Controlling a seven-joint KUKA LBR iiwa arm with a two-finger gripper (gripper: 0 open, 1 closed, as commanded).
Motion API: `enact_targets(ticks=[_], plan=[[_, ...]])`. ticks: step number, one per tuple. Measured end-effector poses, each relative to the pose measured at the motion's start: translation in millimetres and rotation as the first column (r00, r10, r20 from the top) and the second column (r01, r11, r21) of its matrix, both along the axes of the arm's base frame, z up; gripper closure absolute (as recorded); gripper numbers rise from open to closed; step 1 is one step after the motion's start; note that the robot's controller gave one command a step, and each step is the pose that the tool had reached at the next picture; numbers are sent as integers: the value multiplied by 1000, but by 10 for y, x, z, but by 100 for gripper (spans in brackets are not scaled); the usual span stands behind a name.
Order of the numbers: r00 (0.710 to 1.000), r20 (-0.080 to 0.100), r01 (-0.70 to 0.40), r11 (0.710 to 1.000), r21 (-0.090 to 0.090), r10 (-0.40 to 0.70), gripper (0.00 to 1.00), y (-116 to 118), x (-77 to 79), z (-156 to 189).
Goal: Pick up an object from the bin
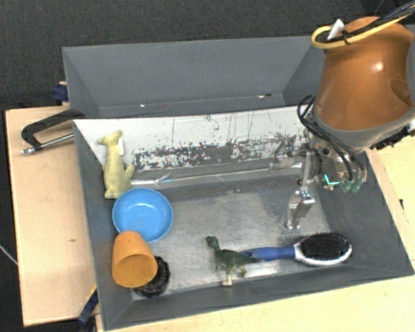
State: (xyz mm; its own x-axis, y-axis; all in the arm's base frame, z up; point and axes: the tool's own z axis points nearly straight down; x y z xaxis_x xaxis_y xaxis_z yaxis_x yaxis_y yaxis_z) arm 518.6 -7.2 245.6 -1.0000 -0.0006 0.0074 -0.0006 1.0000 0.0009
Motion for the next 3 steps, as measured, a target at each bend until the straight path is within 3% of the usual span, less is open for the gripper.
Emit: enact_targets(ticks=[1, 2, 3], plan=[[980, 15, -200, 980, -1, 200, 0, -100, -149, -1757], [980, 25, -199, 980, -4, 199, 100, -105, -116, -1714], [984, 20, -179, 984, -4, 179, 100, -391, -107, -332]])
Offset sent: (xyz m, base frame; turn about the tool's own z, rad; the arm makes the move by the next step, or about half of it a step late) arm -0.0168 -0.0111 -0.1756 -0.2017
